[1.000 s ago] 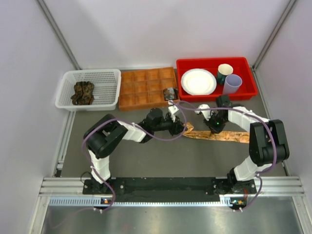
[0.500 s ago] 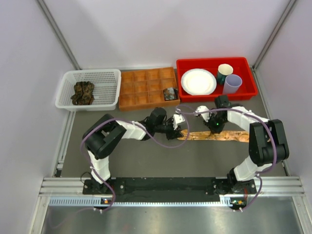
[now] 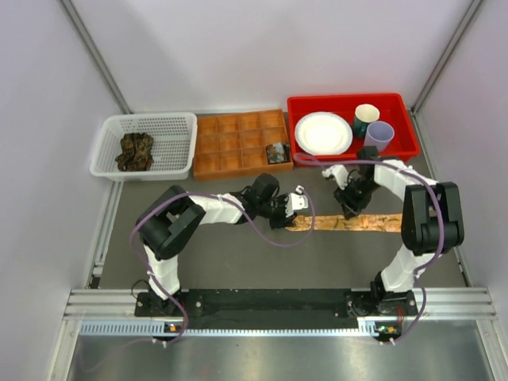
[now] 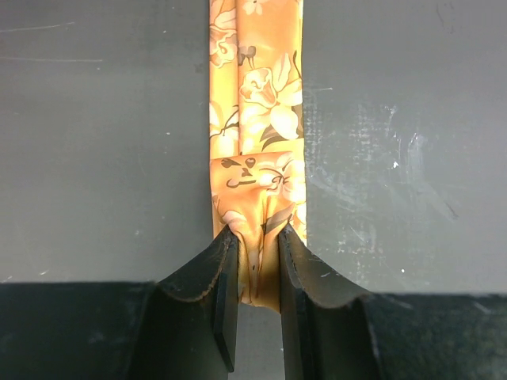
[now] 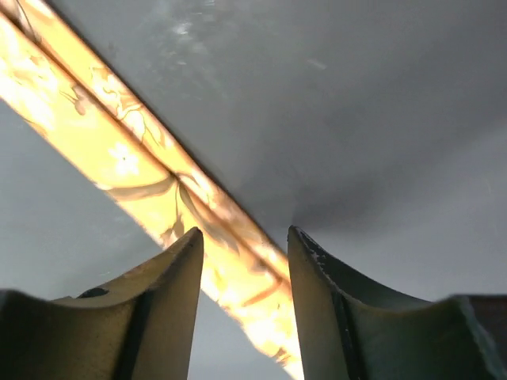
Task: Roll the ties
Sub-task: Roll the tie at the center of the board.
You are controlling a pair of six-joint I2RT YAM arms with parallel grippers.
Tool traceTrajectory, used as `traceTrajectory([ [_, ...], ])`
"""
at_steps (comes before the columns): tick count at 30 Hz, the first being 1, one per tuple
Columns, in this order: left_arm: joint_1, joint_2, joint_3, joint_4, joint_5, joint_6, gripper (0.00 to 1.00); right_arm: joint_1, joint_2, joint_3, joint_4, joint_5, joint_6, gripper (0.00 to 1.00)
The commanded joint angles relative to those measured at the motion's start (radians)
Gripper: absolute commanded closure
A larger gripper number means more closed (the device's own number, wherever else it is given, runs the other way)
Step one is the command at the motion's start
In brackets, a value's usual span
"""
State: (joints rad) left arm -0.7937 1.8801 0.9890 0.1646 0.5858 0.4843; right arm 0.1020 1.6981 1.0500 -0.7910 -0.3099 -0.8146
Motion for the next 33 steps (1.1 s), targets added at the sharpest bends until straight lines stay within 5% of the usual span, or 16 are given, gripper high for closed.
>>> traceTrajectory([
  [1, 0.001, 0.048, 0.011, -0.160, -0.050, 0.037, 1.00, -0.097, 0.015, 0.177, -0.218, -0.188, 0.156, 0.52],
  [8, -0.004, 0.063, 0.000, -0.143, -0.047, 0.033, 1.00, -0.137, -0.043, 0.262, -0.314, -0.441, 0.405, 0.51],
  [13, -0.004, 0.076, 0.004, -0.149, -0.047, 0.048, 1.00, -0.058, 0.028, 0.196, -0.170, -0.575, 0.627, 0.62],
  [19, -0.004, 0.076, -0.013, -0.154, -0.055, 0.060, 1.00, 0.053, 0.084, 0.097, 0.082, -0.601, 0.859, 0.59],
  [33, -0.009, 0.090, -0.039, -0.139, -0.053, 0.065, 1.00, 0.142, 0.218, 0.024, 0.240, -0.578, 0.917, 0.61],
])
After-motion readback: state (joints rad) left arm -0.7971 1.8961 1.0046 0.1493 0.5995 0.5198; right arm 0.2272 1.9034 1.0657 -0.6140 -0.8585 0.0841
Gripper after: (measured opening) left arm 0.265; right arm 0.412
